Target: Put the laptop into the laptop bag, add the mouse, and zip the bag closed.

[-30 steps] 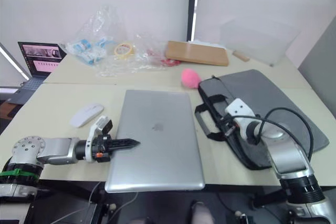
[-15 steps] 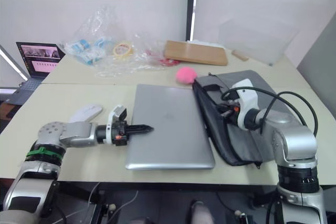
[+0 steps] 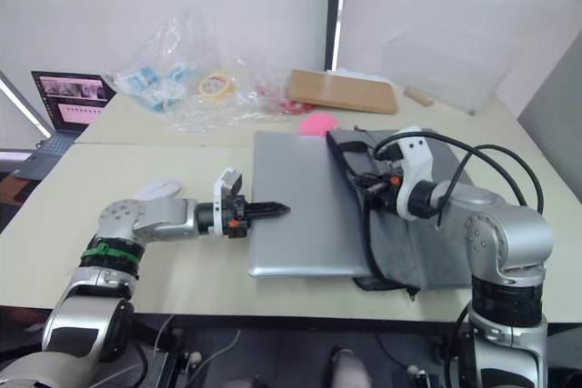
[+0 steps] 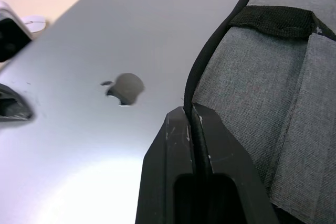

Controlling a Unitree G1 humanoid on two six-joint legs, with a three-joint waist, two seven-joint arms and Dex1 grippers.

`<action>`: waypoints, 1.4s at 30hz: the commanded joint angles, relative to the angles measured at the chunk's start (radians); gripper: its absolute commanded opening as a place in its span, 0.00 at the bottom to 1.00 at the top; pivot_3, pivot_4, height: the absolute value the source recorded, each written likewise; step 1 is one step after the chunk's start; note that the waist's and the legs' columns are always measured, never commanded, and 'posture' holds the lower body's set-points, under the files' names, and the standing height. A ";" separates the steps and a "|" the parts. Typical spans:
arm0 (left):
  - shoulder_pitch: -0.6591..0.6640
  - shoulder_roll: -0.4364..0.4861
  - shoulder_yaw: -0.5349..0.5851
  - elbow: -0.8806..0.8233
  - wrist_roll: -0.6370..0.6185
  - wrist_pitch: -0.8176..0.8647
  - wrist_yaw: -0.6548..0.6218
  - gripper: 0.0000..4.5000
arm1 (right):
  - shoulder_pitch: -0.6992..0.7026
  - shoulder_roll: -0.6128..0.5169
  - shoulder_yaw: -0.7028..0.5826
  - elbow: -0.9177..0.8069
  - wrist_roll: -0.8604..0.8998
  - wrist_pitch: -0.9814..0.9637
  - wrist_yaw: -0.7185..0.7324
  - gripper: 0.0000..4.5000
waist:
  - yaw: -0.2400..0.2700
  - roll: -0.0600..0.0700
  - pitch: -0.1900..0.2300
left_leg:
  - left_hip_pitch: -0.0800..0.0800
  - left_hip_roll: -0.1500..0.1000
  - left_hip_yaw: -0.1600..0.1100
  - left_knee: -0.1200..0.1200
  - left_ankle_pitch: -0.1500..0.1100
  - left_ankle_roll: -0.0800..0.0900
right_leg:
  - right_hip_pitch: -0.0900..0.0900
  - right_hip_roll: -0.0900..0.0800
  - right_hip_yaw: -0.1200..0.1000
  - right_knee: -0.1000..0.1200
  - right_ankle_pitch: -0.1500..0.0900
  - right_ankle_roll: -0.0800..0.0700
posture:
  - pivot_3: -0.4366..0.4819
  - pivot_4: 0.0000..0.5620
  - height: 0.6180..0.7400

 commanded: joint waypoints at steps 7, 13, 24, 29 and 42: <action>-0.155 -0.163 0.080 0.035 0.241 -0.048 -0.181 0.08 | -0.062 0.044 -0.015 -0.032 0.050 0.002 -0.048 0.01 | 0.000 0.000 0.000 | -0.002 0.000 0.001 0.003 -0.001 0.003 | 0.000 0.000 0.001 0.000 0.001 0.001 | 0.48 0.27 1.00; -0.204 -0.268 0.103 0.053 0.388 -0.068 -0.251 0.08 | -0.068 0.049 -0.006 -0.031 0.067 0.005 -0.063 0.01 | 0.000 0.000 0.000 | -0.003 -0.001 0.001 0.003 -0.002 0.006 | 0.000 0.000 0.001 -0.001 0.001 0.002 | 0.48 0.27 1.00; -0.263 -0.388 0.141 0.142 0.643 -0.150 -0.420 0.08 | -0.098 0.074 -0.018 -0.057 0.120 0.053 -0.093 0.01 | 0.001 0.000 0.000 | -0.003 -0.001 0.003 0.004 -0.003 0.009 | 0.000 0.000 0.003 -0.002 0.002 0.003 | 0.48 0.27 1.00; -0.297 -0.428 0.194 0.209 0.705 -0.169 -0.464 0.08 | -0.105 0.087 -0.049 -0.072 0.163 0.087 -0.112 0.01 | 0.001 0.000 0.000 | -0.005 -0.001 0.003 0.005 -0.005 0.012 | 0.000 -0.001 0.002 -0.004 0.003 0.005 | 0.48 0.27 1.00; -0.346 -0.524 0.250 0.325 0.889 -0.274 -0.554 0.37 | -0.093 0.077 -0.059 -0.064 0.177 0.076 -0.162 0.00 | 0.006 0.000 0.000 | -0.008 -0.002 0.003 0.009 -0.006 0.014 | 0.000 -0.001 0.002 -0.005 0.005 0.007 | 0.48 0.27 1.00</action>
